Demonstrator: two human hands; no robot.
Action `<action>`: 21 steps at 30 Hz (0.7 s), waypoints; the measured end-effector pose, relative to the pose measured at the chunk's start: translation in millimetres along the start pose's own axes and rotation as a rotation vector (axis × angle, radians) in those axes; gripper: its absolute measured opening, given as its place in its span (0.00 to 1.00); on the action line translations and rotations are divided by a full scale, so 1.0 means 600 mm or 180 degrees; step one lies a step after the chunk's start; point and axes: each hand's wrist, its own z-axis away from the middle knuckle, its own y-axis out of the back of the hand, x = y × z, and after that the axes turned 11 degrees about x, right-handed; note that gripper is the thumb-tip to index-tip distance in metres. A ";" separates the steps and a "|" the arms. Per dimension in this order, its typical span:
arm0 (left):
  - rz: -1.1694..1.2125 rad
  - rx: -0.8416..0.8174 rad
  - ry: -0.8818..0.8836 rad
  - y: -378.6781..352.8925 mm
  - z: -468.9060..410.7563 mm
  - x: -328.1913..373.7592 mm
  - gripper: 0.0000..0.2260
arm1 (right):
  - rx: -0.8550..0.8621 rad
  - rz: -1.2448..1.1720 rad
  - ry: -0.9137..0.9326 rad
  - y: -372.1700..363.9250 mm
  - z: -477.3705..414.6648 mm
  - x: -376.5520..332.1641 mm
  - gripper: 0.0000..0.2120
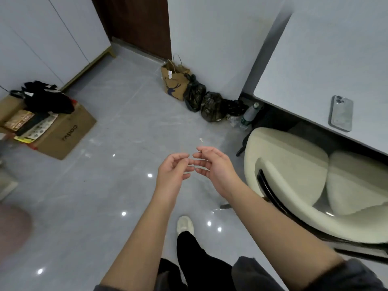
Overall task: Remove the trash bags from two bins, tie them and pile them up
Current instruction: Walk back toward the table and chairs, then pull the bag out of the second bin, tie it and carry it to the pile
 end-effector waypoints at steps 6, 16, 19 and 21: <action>-0.0018 0.0052 -0.0168 -0.012 0.124 -0.109 0.05 | -0.0154 0.0123 0.0085 0.125 0.072 0.083 0.09; 0.0085 0.0569 0.0158 -0.055 0.382 -0.263 0.05 | -0.0381 0.0602 -0.0152 0.344 0.229 0.166 0.09; 0.0120 0.0677 0.0138 -0.089 0.435 -0.284 0.06 | -0.0409 0.0909 0.0020 0.406 0.254 0.162 0.09; 0.0165 0.0766 0.0118 -0.127 0.469 -0.305 0.06 | -0.0443 0.1149 0.0136 0.461 0.259 0.160 0.08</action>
